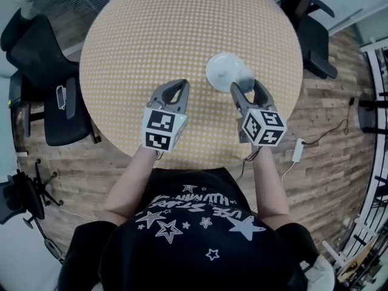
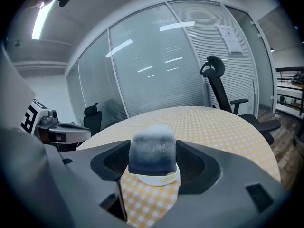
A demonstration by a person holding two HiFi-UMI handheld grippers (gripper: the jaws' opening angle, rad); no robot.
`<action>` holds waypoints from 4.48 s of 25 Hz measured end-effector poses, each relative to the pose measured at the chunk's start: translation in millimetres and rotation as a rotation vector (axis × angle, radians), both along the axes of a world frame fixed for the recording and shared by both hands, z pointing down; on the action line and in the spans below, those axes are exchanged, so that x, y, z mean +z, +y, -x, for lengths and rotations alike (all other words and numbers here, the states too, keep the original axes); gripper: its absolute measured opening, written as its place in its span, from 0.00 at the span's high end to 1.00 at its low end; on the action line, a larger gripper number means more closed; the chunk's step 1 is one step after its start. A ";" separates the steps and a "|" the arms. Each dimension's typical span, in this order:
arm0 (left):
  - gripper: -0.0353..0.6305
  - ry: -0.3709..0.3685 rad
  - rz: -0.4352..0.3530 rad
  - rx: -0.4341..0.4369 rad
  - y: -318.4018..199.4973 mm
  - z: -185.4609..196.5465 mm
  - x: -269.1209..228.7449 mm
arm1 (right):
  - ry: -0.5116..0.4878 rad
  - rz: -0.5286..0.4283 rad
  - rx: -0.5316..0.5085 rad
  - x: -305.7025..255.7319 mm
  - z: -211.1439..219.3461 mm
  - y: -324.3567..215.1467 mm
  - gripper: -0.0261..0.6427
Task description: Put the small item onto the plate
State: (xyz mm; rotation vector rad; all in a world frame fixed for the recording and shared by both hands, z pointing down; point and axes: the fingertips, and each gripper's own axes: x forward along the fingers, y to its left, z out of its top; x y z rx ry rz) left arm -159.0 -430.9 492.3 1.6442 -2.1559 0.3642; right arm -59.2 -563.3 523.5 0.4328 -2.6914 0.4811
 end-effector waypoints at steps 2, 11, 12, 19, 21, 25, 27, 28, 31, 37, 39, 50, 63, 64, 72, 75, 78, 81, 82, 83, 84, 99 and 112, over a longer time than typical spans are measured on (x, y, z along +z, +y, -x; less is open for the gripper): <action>0.95 -0.003 0.009 -0.009 -3.3 1.2 5.4 | 0.016 0.006 -0.025 10.8 8.6 -4.4 0.51; 0.95 0.018 0.070 -0.043 -13.2 9.6 31.3 | 0.096 0.035 -0.101 55.2 38.9 -14.8 0.51; 0.95 0.023 0.077 -0.045 -13.4 10.5 34.5 | 0.110 0.033 -0.115 59.7 41.3 -13.5 0.51; 0.95 0.039 0.107 -0.061 -9.5 15.4 50.7 | 0.172 0.001 -0.171 82.3 57.4 -6.6 0.51; 0.95 0.042 0.111 -0.065 -8.6 13.0 53.7 | 0.195 -0.014 -0.185 87.3 58.1 -6.5 0.51; 0.95 0.047 0.116 -0.077 -5.2 10.6 56.8 | 0.265 -0.064 -0.211 93.5 58.7 -4.6 0.51; 0.95 0.048 0.121 -0.080 -2.5 11.7 57.9 | 0.297 -0.082 -0.216 95.6 62.1 -2.3 0.51; 0.95 0.047 0.123 -0.081 -1.4 12.1 58.3 | 0.310 -0.082 -0.215 96.8 64.0 -1.8 0.51; 0.95 0.042 0.125 -0.083 0.5 10.5 58.2 | 0.344 -0.070 -0.208 100.4 66.7 -2.1 0.51; 0.95 0.039 0.135 -0.075 1.4 -1.6 56.7 | 0.366 -0.067 -0.199 101.5 62.4 -4.3 0.51; 0.95 0.030 0.132 -0.064 0.9 -3.9 53.9 | 0.353 -0.058 -0.188 100.5 63.7 -5.3 0.51; 0.95 0.037 0.077 0.044 10.0 -10.6 31.8 | 0.238 -0.003 -0.013 67.9 24.1 -0.9 0.51; 0.95 0.072 -0.050 0.248 47.1 -9.8 -3.3 | 0.045 0.007 0.303 -7.5 -25.1 37.0 0.59; 0.95 0.070 -0.059 0.258 53.4 -7.0 -7.5 | 0.044 0.001 0.318 -12.5 -26.6 43.7 0.61; 0.95 0.052 -0.114 0.340 107.5 19.8 -32.4 | 0.018 -0.052 0.418 -49.6 -24.2 103.1 0.79; 0.95 0.046 -0.124 0.384 125.2 23.6 -38.5 | 0.005 -0.066 0.467 -59.9 -28.7 127.0 0.85; 0.95 0.039 -0.131 0.447 143.7 21.6 -43.2 | 0.012 -0.086 0.509 -65.7 -35.7 157.1 0.89; 0.95 0.041 -0.132 0.510 160.7 14.4 -41.6 | 0.049 -0.102 0.535 -62.9 -48.1 190.1 0.90; 0.95 0.046 -0.132 0.528 164.5 11.4 -39.7 | 0.063 -0.102 0.546 -60.5 -53.8 199.7 0.90; 0.95 0.054 -0.130 0.541 167.5 8.6 -37.1 | 0.073 -0.099 0.557 -57.9 -59.4 208.2 0.90; 0.95 0.063 -0.126 0.549 170.2 5.9 -33.8 | 0.079 -0.090 0.567 -55.4 -64.4 215.6 0.90; 0.95 0.093 -0.081 0.628 208.4 -55.8 -19.8 | 0.033 -0.021 0.662 -56.0 -135.3 299.0 0.90; 0.95 0.043 -0.106 0.597 285.4 -144.9 -51.4 | -0.072 -0.036 0.577 -80.3 -199.9 374.6 0.90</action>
